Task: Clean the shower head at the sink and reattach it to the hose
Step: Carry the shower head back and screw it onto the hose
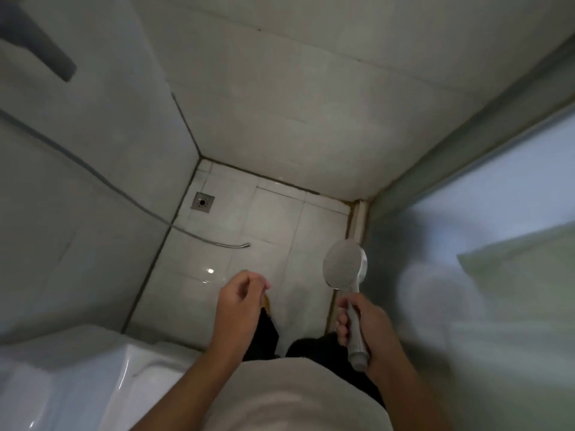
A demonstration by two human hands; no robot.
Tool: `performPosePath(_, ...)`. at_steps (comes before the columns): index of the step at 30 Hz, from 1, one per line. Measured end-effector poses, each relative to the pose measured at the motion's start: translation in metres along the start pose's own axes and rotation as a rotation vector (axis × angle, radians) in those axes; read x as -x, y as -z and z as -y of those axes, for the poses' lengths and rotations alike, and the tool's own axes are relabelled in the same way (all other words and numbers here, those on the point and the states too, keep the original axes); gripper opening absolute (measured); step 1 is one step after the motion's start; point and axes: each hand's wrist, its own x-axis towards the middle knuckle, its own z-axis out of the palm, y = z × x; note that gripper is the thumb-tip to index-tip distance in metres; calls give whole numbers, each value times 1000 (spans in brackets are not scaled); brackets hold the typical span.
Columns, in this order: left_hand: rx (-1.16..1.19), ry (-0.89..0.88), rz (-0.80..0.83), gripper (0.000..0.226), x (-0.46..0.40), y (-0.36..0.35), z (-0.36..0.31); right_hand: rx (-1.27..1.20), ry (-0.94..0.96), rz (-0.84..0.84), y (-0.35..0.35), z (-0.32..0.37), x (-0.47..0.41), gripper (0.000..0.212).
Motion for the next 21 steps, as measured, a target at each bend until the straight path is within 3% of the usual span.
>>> performPosePath(10, -14, 193, -97, 33, -120, -28, 54, 209, -135, 55, -59, 49, -149, 17)
performPosePath(17, -262, 200, -134, 19, -227, -46, 107, 341, -195, 76, -100, 75, -273, 19)
performPosePath(21, -449, 353, -141, 15, -286, -43, 173, 391, -232, 65, -117, 73, -354, 25)
